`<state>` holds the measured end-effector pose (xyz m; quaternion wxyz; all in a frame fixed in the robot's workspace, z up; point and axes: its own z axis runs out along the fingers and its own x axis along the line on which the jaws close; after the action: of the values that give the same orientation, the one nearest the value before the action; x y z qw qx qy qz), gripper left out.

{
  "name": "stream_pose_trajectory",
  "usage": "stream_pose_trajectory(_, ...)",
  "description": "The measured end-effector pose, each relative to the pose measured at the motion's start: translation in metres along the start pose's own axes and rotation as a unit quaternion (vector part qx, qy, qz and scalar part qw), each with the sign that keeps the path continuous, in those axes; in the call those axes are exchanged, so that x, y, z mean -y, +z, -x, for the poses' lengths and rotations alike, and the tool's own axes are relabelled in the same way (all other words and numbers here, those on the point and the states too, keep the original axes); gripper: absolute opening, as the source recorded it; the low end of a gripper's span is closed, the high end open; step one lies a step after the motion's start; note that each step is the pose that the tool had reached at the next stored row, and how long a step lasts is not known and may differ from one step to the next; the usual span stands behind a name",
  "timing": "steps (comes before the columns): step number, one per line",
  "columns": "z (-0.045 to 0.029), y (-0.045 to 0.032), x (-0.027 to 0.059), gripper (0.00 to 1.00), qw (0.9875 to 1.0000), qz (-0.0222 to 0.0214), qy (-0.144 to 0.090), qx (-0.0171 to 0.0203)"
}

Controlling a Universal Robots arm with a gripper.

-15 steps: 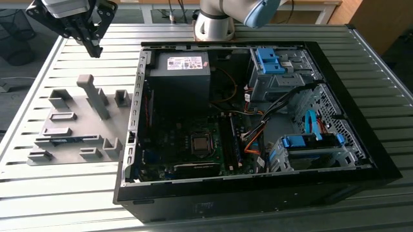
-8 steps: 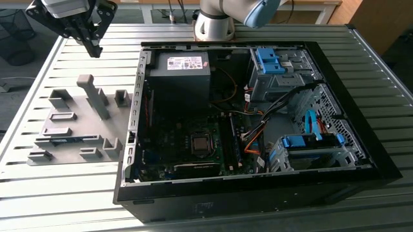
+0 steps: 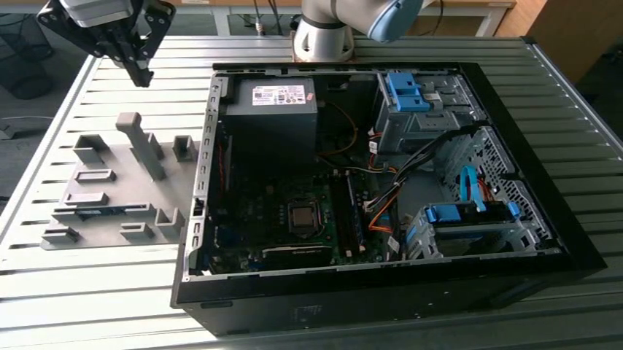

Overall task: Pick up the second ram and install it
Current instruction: 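Reach for the second ram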

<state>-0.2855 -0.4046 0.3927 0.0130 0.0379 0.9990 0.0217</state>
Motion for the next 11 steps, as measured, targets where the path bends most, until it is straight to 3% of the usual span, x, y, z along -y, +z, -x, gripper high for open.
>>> stream_pose_trajectory(6,-0.0086,-0.0002,0.0006,0.11,1.0,0.0,0.0,0.0)
stream_pose_trajectory(11,-0.0206,-0.0005,0.0016,0.11,1.0,0.0,0.0,0.0)
